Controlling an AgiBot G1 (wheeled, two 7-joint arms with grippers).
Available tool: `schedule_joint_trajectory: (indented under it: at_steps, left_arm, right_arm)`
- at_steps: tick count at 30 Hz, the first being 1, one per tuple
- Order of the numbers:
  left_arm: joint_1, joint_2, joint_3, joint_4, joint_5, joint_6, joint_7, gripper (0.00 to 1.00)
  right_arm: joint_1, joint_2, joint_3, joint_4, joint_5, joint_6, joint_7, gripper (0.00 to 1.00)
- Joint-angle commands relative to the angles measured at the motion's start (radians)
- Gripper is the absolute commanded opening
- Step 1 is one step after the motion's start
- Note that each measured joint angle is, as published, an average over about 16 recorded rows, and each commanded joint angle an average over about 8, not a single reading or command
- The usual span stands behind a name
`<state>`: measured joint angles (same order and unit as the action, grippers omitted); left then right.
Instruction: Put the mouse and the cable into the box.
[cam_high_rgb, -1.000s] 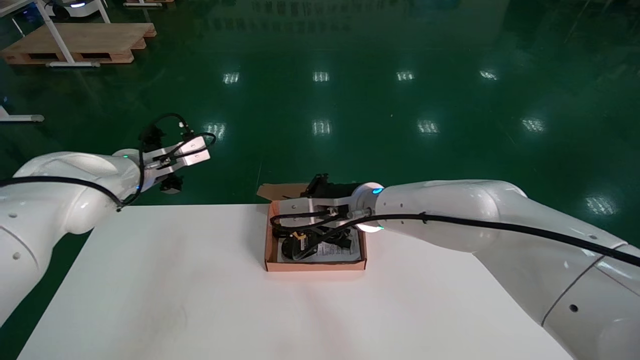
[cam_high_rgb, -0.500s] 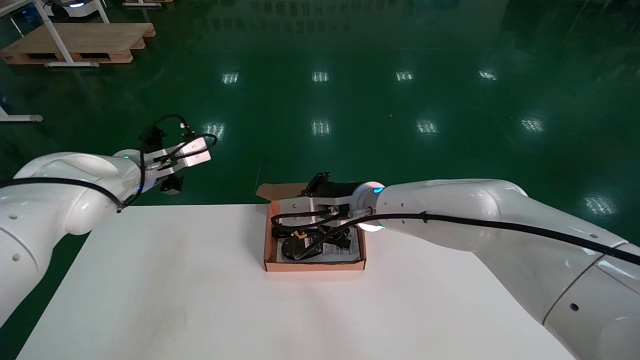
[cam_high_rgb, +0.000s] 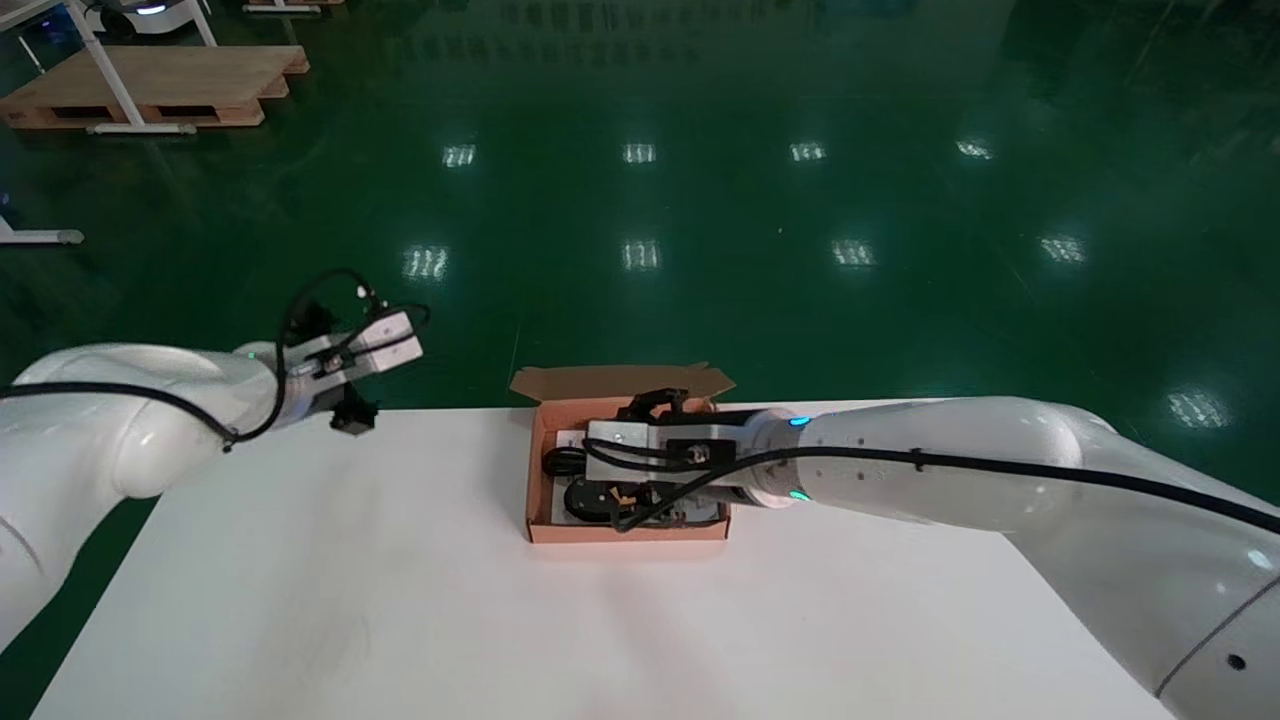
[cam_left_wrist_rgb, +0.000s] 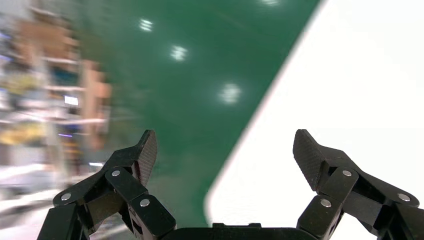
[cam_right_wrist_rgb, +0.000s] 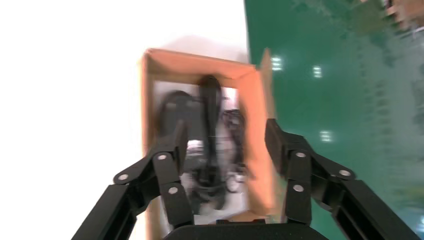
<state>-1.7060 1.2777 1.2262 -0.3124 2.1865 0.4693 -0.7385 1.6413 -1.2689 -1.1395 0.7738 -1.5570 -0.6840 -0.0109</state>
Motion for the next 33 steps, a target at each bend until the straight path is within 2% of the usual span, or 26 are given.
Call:
schedule_joint_trajectory:
  at_steps: [1,33]
  left_arm:
    - [0.021,-0.02,-0.031,-0.029,-0.047,0.033,0.017,1.0]
    - [0.393,-0.414,-0.589,-0.603,-0.905,0.638,0.342,1.0]
  right_arm:
    - [-0.022,0.025,0.033,0.02,0.032,-0.031,0.008,1.0]
    - [-0.373,0.433,0.567,0.336,0.545,-0.535,0.131,1.0]
